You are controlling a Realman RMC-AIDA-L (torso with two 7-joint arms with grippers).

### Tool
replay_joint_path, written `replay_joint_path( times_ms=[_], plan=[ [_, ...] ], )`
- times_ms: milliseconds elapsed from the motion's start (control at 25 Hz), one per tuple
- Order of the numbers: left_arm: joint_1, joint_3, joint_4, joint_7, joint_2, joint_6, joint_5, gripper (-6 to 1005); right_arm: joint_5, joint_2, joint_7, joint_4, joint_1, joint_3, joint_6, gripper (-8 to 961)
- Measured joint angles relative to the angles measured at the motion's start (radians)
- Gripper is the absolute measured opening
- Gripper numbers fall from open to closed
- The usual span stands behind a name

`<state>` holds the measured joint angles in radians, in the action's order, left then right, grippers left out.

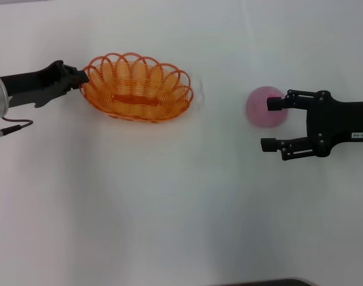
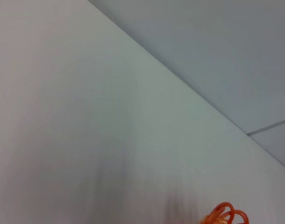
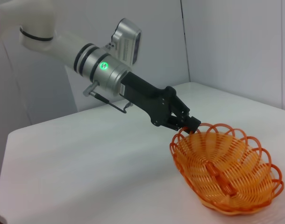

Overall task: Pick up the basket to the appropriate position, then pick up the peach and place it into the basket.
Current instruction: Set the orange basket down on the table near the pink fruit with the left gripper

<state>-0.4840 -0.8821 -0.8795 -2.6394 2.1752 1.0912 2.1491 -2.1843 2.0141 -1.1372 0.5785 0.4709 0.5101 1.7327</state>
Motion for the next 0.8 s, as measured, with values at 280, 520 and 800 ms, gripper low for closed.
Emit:
replay_joint_path(
  times_ms=[280, 520, 800],
  plan=[
    [0.004, 0.0, 0.0, -0.001, 0.0, 0.006, -0.005, 160, 0.0, 0.0, 0.0, -0.003, 0.0, -0.005, -0.003, 941],
    [0.023, 0.0, -0.014, 0.013, 0.0, 0.003, -0.008, 400, 0.0, 0.0, -0.001, -0.006, 0.0, -0.018, -0.003, 941],
    [0.033, 0.0, -0.03, 0.046, -0.003, 0.021, -0.012, 521, 0.0, 0.007, -0.012, -0.001, 0.003, -0.019, -0.004, 941]
  ],
)
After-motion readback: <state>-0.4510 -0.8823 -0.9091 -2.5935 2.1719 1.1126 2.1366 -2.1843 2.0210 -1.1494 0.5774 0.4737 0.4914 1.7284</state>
